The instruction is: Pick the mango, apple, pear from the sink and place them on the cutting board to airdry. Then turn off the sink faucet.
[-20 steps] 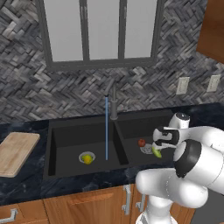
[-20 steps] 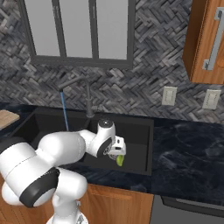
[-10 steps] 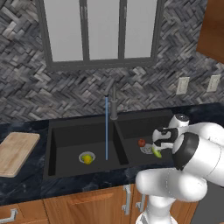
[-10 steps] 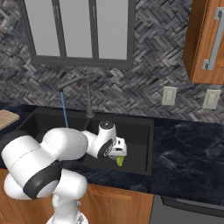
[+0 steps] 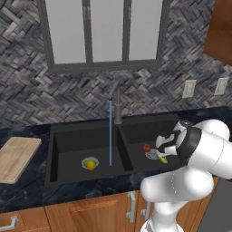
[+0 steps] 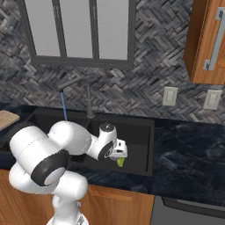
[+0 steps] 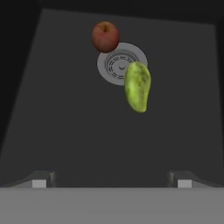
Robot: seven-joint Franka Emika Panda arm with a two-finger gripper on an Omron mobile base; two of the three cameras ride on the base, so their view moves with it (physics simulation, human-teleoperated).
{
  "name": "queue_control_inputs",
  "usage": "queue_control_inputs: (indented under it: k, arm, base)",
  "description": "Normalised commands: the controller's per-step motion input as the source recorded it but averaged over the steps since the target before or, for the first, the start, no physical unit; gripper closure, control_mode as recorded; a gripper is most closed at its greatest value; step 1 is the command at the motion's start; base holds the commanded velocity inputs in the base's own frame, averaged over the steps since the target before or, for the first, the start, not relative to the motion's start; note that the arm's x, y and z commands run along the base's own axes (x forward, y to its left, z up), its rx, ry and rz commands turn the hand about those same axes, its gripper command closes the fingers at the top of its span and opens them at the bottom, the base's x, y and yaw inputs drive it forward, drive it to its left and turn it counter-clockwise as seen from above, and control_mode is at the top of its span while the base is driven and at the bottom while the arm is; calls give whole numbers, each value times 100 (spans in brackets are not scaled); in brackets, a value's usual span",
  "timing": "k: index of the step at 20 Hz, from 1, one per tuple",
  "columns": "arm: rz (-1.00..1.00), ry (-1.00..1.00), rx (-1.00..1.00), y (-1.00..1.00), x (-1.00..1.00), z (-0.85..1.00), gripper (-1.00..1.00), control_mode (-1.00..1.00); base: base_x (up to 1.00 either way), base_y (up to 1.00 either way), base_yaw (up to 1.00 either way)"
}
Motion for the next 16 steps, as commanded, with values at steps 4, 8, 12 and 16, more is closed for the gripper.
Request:
queue_control_inputs:
  k: [4,8,12,16]
  arm:
    - [0,0,0,-2,20,-19,-100,-100]
    - [0,0,0,-6,17,-17,-100,-100]
    - [0,0,1,-10,12,-14,-100,-100]
    - [0,0,1,-8,12,-14,-100,-100]
  base:
    - [0,0,0]
    - [0,0,0]
    - [0,0,0]
    - [0,0,0]
